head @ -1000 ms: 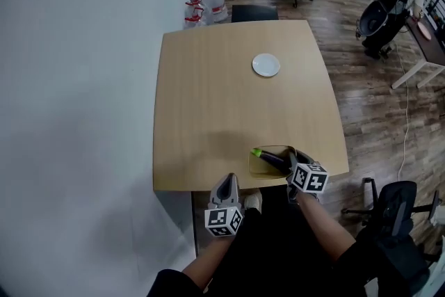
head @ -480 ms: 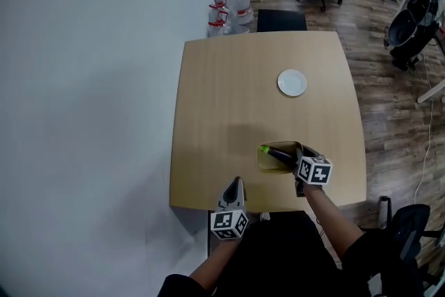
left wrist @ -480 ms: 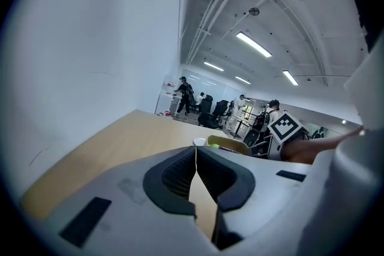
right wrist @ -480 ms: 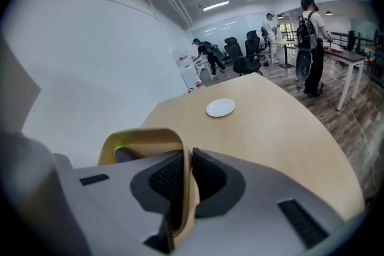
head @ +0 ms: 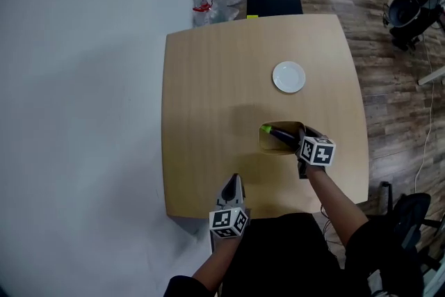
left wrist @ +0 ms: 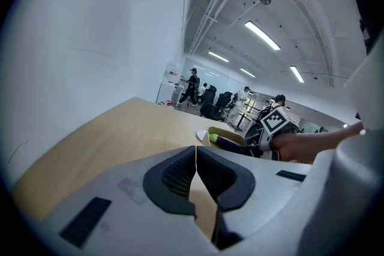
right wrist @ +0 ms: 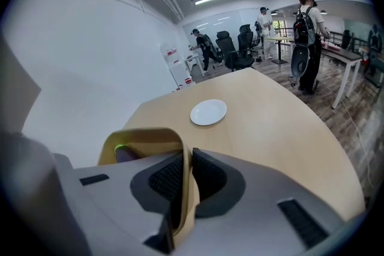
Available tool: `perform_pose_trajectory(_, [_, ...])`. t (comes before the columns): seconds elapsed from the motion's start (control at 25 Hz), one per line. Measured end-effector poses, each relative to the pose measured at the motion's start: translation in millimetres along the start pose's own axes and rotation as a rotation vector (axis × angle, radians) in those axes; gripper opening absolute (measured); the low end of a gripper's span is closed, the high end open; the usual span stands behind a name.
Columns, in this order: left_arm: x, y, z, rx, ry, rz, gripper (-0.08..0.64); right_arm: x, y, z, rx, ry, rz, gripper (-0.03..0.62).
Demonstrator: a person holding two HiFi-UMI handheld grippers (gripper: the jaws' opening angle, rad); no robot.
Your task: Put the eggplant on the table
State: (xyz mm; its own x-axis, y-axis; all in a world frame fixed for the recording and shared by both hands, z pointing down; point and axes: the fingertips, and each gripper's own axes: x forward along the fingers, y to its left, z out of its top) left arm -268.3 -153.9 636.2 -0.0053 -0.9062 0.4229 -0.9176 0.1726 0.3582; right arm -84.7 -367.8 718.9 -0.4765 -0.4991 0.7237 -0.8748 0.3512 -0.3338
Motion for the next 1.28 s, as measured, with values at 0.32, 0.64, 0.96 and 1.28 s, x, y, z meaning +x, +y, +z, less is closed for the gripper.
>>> perform_pose_trajectory(0.32, [42.4, 1.2, -0.7, 0.042, 0.008, 0.011, 0.015, 61.7, -52.0, 12.7, 0.015, 0.055, -0.070, 0.081])
perform_pose_trajectory(0.64, [54.5, 17.7, -0.7, 0.050, 0.017, 0.058, 0.015, 105.5, -86.5, 7.0, -0.040, 0.110, -0.115, 0.080])
perform_pose_trajectory(0.96, [53.0, 18.6, -16.7, 0.032, 0.058, 0.079, 0.015, 129.5, -108.2, 4.4, -0.071, 0.111, -0.129, 0.081])
perform_pose_trajectory(1.28, [46.1, 10.0, 0.4, 0.045, 0.012, 0.073, 0.015, 108.6, -99.3, 23.6, -0.053, 0.074, -0.093, 0.172])
